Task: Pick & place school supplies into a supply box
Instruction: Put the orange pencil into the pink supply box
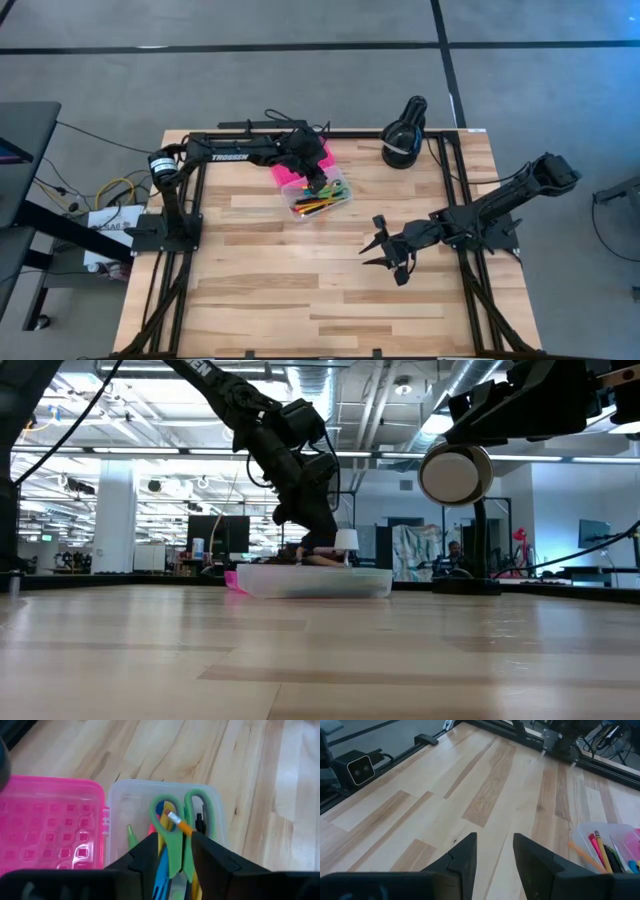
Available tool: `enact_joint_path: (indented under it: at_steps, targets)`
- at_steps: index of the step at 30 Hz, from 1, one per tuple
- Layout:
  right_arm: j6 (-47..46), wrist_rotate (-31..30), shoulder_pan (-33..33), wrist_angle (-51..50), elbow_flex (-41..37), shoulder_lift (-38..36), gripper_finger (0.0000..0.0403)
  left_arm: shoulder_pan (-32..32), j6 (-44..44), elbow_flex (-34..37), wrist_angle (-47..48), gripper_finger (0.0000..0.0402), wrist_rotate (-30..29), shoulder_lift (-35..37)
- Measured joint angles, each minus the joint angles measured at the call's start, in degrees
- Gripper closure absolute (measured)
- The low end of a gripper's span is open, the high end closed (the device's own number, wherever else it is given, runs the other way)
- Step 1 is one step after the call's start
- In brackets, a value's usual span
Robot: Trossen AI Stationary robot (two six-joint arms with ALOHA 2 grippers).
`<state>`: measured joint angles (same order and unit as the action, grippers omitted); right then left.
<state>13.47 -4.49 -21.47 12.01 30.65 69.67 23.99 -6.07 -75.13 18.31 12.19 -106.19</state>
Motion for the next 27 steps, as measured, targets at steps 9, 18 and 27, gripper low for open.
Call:
enact_joint_path:
  at_steps: [9, 18, 27]
  targets:
    - [-0.1, -0.1, 1.1, 0.0, 0.0, 0.0, 0.0281, 2.3, 7.6, 0.0, 10.0, 0.0262, -11.5, 0.6]
    - [-1.9, -4.7, 3.5, 0.4, 0.0, 4.4, 0.0281, 2.2, 9.0, 0.0, 10.4, 0.028, -7.5, 0.2]
    - [-13.6, -12.2, 9.2, -3.1, 0.0, 5.7, 0.0281, -2.7, 13.9, 0.0, 9.8, 0.0284, -5.0, 0.2]
